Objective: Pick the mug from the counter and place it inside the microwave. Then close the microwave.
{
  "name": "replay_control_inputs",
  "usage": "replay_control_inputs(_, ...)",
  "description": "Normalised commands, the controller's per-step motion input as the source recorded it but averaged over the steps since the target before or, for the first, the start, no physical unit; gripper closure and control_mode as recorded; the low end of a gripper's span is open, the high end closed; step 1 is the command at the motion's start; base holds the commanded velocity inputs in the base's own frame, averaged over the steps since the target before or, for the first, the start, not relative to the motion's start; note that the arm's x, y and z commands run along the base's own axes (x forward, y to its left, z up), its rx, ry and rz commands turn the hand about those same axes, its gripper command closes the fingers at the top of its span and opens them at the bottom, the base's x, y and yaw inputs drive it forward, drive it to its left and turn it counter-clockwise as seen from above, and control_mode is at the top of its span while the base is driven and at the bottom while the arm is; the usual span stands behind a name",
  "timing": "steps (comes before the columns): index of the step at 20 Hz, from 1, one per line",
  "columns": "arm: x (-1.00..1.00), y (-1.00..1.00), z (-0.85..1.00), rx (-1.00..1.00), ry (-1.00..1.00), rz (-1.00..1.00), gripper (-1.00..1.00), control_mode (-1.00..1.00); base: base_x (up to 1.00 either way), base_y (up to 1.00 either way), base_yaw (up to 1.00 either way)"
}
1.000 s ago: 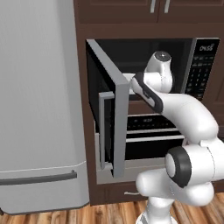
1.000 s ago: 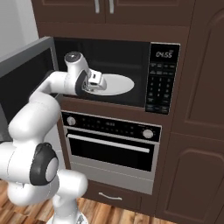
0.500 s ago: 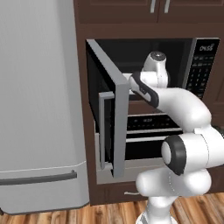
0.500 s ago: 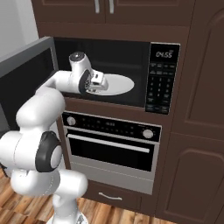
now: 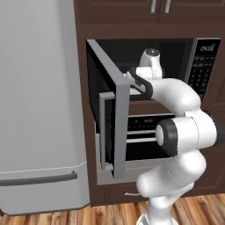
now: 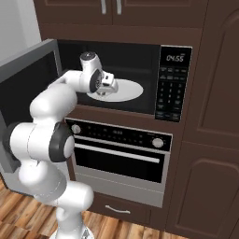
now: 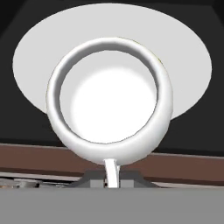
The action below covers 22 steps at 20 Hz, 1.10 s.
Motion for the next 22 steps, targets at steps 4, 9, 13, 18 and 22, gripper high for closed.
replay_control_inputs(4, 0.44, 0.00, -0.14, 0.00, 0.05, 0.00, 1.00, -1.00, 0.00, 0.00, 0.00)
replay_control_inputs(9, 0.38, 0.00, -0.26, 0.00, 0.03, 0.00, 1.00, -1.00, 0.00, 0.00, 0.00)
replay_control_inputs(13, 0.36, 0.00, -0.07, 0.00, 0.01, 0.00, 1.00, -1.00, 0.00, 0.00, 0.00)
replay_control_inputs(18, 0.38, 0.00, -0.11, 0.00, 0.00, 0.00, 1.00, -1.00, 0.00, 0.00, 0.00)
replay_control_inputs(22, 0.29, 0.00, -0.22, 0.00, 0.01, 0.00, 1.00, -1.00, 0.00, 0.00, 0.00)
